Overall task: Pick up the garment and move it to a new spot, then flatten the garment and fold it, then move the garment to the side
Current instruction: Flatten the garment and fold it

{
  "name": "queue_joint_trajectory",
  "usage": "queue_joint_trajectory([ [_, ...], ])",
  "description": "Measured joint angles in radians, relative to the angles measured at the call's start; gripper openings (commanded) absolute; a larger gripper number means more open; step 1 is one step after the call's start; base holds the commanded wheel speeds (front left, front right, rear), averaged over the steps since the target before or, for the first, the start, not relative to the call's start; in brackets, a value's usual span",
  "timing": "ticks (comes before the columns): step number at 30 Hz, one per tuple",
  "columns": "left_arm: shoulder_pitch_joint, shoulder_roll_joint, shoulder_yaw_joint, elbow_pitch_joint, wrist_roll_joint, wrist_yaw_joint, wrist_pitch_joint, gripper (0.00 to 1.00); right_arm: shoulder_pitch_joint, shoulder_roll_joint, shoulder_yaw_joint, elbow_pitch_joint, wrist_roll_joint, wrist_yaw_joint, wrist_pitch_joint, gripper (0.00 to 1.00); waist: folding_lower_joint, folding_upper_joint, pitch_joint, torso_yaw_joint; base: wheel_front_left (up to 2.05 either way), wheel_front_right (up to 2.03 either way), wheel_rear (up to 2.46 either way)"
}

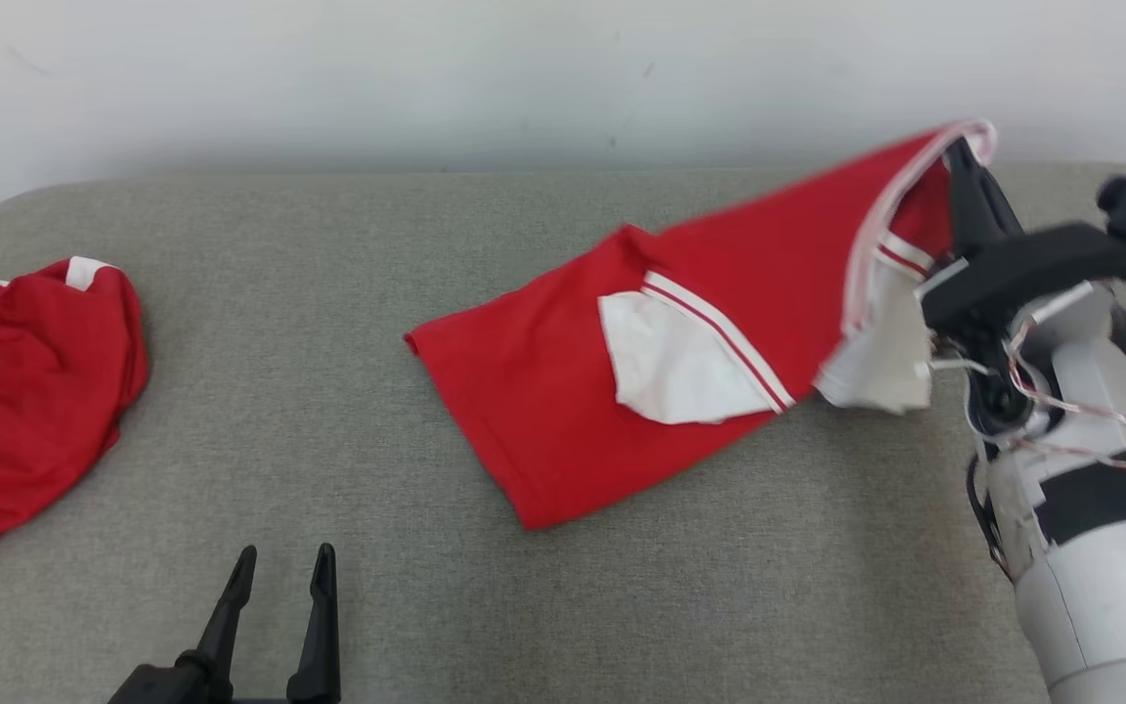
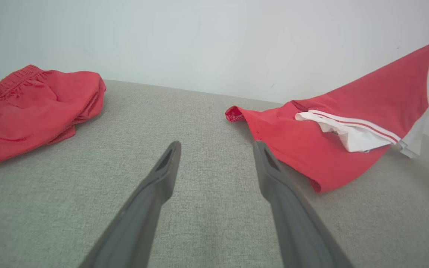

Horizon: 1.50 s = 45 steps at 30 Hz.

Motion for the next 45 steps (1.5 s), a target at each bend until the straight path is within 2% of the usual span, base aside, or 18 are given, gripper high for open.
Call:
queue_joint_trajectory([
  [6, -0.013, 0.008, -0.008, -0.002, -0.001, 0.0, 0.0, 1.0, 0.121, -0.011, -0.186, 0.006, -0.093, 0.0, -0.024, 0.0, 0.0, 0.0, 0.019, -0.024, 0.0, 0.0, 0.0],
  [15, -0.033, 0.023, -0.016, -0.002, -0.005, 0.0, 0.0, 1.0, 0.225, 0.027, -0.443, -0.037, -0.253, 0.0, -0.041, 0.0, 0.0, 0.0, 0.042, -0.044, 0.0, 0.0, 0.0],
  [16, -0.033, 0.023, -0.016, -0.002, -0.005, 0.0, 0.0, 1.0, 0.225, 0.027, -0.443, -0.037, -0.253, 0.0, -0.041, 0.0, 0.0, 0.0, 0.042, -0.044, 0.0, 0.0, 0.0],
  [21, -0.046, 0.031, -0.016, -0.003, -0.008, 0.0, 0.0, 1.0, 0.251, 0.041, -0.584, -0.073, -0.433, 0.0, -0.022, 0.0, 0.0, 0.0, 0.05, -0.044, 0.0, 0.0, 0.0],
  [22, -0.047, 0.031, -0.016, -0.002, -0.008, 0.0, 0.0, 1.0, 0.272, 0.053, -0.617, -0.087, -0.534, 0.0, 0.015, 1.0, 0.0, 0.0001, 0.05, -0.044, 0.0, 0.0, 0.0],
  [25, -0.047, 0.032, -0.014, -0.001, -0.008, 0.0, 0.0, 1.0, 0.307, 0.071, -0.649, -0.139, -0.681, 0.0, 0.083, 1.0, 0.0, 0.0, 0.05, -0.043, 0.0, 0.0, 0.0],
  [28, -0.047, 0.031, -0.011, -0.001, -0.008, 0.0, 0.0, 1.0, 0.339, 0.086, -0.646, -0.231, -0.785, 0.0, 0.132, 1.0, -0.0001, 0.0, 0.047, -0.045, 0.0, 0.0, 0.0],
  [32, -0.047, 0.027, -0.01, 0.0, -0.008, 0.0, 0.0, 1.0, 0.428, 0.097, -0.601, -0.359, -0.845, 0.0, 0.21, 1.0, 0.0, 0.0, 0.04, -0.045, 0.0, 0.0, 0.0],
  [37, -0.047, 0.02, -0.01, 0.003, -0.008, 0.0, 0.0, 1.0, 0.531, 0.098, -0.469, -0.528, -0.804, 0.0, 0.271, 1.0, 0.0, 0.0, 0.031, -0.046, 0.0, 0.0, 0.0],
  [40, -0.044, 0.017, -0.008, 0.003, -0.008, 0.0, 0.0, 1.0, 0.582, 0.097, -0.316, -0.622, -0.746, 0.0, 0.295, 1.0, -0.0001, 0.0, 0.026, -0.046, 0.0, 0.0, 0.0],
  [45, -0.043, 0.015, -0.004, 0.002, -0.007, 0.0, 0.0, 1.0, 0.618, 0.099, -0.105, -0.665, -0.65, 0.0, 0.331, 1.0, -0.0001, 0.0, 0.023, -0.049, 0.0, 0.0, 0.0],
])
